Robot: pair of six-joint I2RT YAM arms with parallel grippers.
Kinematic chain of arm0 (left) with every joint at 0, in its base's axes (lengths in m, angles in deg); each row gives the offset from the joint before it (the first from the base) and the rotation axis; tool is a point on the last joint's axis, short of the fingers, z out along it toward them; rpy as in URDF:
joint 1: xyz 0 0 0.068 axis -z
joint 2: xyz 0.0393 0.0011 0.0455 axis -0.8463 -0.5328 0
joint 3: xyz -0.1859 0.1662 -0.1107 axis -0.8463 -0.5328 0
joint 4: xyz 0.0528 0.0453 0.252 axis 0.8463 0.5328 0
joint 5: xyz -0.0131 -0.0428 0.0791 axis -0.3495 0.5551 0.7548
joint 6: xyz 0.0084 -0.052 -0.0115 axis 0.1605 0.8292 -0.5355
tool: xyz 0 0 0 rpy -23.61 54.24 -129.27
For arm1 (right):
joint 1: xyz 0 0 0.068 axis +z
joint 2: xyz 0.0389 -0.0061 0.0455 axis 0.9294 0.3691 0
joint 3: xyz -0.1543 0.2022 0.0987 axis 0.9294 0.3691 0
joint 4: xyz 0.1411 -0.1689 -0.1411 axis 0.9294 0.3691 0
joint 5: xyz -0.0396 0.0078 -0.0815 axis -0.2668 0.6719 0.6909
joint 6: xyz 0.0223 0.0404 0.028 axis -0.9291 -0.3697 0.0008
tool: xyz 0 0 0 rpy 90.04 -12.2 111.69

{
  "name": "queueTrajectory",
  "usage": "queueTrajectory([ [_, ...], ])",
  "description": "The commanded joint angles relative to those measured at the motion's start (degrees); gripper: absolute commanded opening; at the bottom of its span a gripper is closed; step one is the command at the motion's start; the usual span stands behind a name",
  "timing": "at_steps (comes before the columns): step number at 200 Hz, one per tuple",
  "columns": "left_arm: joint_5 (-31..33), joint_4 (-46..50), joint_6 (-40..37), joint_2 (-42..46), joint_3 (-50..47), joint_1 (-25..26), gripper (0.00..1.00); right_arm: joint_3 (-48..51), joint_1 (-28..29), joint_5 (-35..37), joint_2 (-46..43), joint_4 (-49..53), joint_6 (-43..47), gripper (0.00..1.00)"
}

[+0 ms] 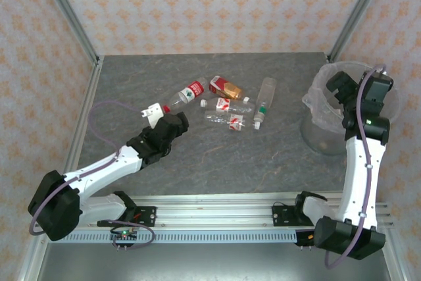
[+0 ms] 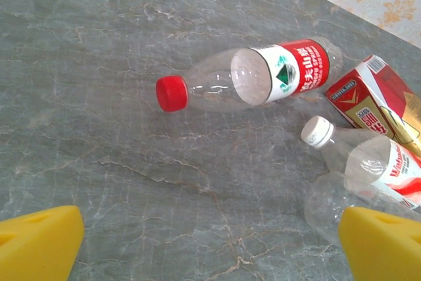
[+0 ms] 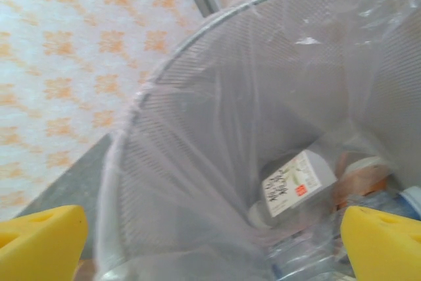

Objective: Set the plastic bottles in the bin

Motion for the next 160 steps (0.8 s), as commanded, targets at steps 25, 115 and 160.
queueTrajectory([
  [25, -0.5, 4.0, -4.1, 0.5, 1.8, -3.4, 1.0, -0.4, 0.8, -19.9, -4.2, -7.7, -6.5, 0.99],
  [115, -6.9, 10.1, -9.3, -4.7, 9.3, -10.3, 1.0, 3.1, 18.3, -22.8, -3.7, -12.0, -5.5, 0.99],
  [160, -9.3, 10.1, -7.4, -5.1, 9.5, -11.4, 1.0, -1.1, 33.2, -7.6, 3.4, -3.0, 4.2, 0.99],
])
